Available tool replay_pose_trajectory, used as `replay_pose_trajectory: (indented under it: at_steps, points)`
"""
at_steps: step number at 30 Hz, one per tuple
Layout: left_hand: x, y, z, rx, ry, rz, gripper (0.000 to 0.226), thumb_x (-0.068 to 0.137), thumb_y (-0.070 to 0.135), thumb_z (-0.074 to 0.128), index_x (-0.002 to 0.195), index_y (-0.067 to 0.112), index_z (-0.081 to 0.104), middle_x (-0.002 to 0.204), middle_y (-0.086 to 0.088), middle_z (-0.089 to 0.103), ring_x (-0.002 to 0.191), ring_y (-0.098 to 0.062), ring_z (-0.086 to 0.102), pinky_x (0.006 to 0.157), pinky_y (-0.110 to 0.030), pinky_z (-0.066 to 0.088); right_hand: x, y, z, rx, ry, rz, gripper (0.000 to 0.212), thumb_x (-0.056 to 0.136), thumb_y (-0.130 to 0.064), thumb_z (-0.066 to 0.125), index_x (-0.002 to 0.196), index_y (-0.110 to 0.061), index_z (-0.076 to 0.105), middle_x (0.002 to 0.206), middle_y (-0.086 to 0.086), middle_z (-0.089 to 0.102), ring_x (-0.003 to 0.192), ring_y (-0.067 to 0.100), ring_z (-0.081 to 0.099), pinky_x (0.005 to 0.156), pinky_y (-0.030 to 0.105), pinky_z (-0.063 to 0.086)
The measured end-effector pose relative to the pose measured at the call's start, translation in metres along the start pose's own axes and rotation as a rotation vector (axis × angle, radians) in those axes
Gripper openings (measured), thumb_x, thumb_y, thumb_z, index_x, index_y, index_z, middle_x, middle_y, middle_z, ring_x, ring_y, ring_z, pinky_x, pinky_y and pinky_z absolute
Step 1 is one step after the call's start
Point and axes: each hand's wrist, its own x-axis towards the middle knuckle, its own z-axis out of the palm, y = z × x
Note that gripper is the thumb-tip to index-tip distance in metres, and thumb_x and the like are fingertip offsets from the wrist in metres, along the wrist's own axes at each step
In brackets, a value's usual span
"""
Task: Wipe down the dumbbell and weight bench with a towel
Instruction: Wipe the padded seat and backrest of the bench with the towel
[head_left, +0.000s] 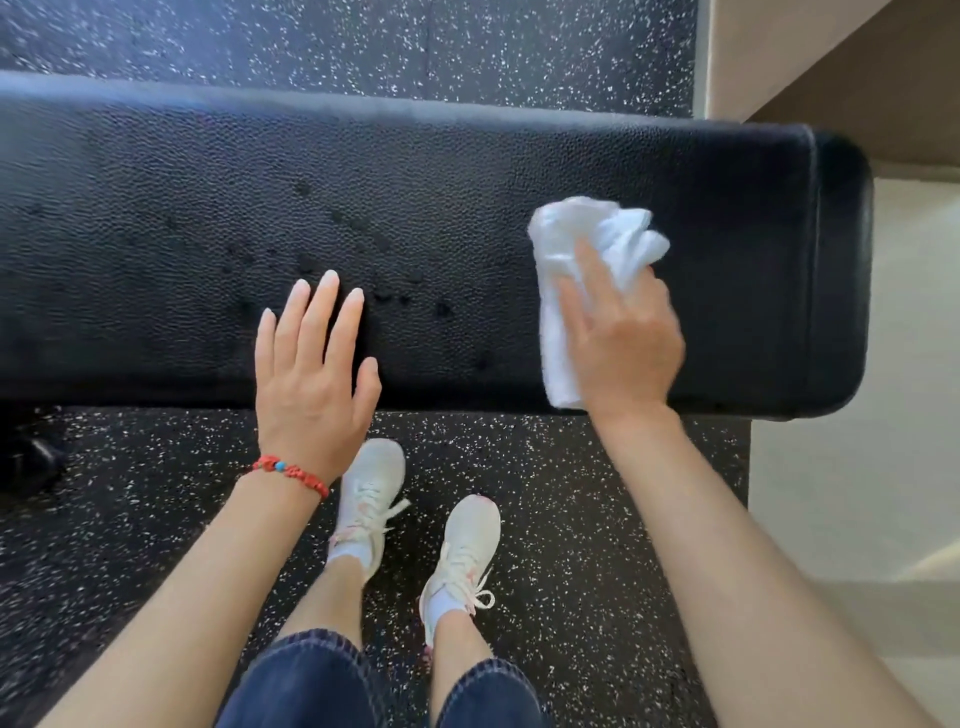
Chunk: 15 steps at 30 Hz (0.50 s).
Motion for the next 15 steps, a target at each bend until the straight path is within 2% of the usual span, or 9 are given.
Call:
replay_pose_trajectory:
  at_steps: [3,5,6,9,13,15]
  points:
    - [0.001,-0.001,-0.002,-0.012,-0.019,0.0,0.049,0.09,0.023,0.042,0.134,0.001,0.046,0.142,-0.02,0.04,0.131,-0.04,0.036,0.107,-0.056,0.025,0.0,0.002,-0.002,0.178,-0.141,0.377,0.041,0.092,-0.043,0.043,0.126,-0.025,0.056,0.101,0.025,0.057,0.087,0.036,0.055,0.065,0.042,0.046]
    - [0.002,-0.001,-0.003,-0.013,-0.022,0.0,0.049,0.089,0.023,0.043,0.133,0.001,0.047,0.142,-0.02,0.041,0.131,-0.039,0.036,0.107,-0.055,0.025,-0.003,-0.021,-0.001,0.18,-0.105,0.482,0.039,0.093,-0.044,0.045,0.127,-0.027,0.054,0.101,0.023,0.056,0.088,0.036,0.054,0.064,0.042,0.045]
    - [0.002,-0.001,-0.003,-0.013,-0.022,-0.002,0.049,0.089,0.022,0.044,0.133,0.001,0.047,0.142,-0.019,0.041,0.131,-0.039,0.036,0.107,-0.055,0.025,-0.006,-0.04,-0.002,0.173,-0.084,0.439,0.038,0.092,-0.042,0.05,0.125,-0.025,0.057,0.096,0.021,0.058,0.082,0.034,0.057,0.059,0.039,0.045]
    - [0.003,-0.005,-0.005,-0.035,-0.029,0.008,0.049,0.088,0.022,0.045,0.133,0.001,0.048,0.142,-0.019,0.041,0.131,-0.038,0.037,0.107,-0.055,0.026,-0.015,-0.101,0.0,0.131,-0.02,0.115,0.034,0.084,-0.039,0.059,0.106,-0.017,0.07,0.068,0.013,0.061,0.054,0.025,0.055,0.043,0.027,0.042]
    - [0.002,-0.022,-0.015,-0.085,-0.029,0.062,0.048,0.088,0.022,0.047,0.132,0.002,0.049,0.142,-0.019,0.041,0.131,-0.037,0.037,0.107,-0.053,0.026,-0.013,-0.097,-0.001,0.082,0.033,-0.084,0.03,0.087,-0.039,0.055,0.106,-0.021,0.07,0.062,0.01,0.058,0.049,0.023,0.052,0.044,0.028,0.042]
    - [0.001,-0.04,-0.02,-0.075,-0.018,0.068,0.048,0.088,0.022,0.048,0.132,0.003,0.048,0.142,-0.019,0.042,0.132,-0.036,0.036,0.107,-0.052,0.026,-0.014,-0.075,0.001,-0.023,0.068,-0.075,0.027,0.087,-0.036,0.059,0.106,-0.02,0.07,0.066,0.014,0.061,0.05,0.025,0.053,0.042,0.029,0.043]
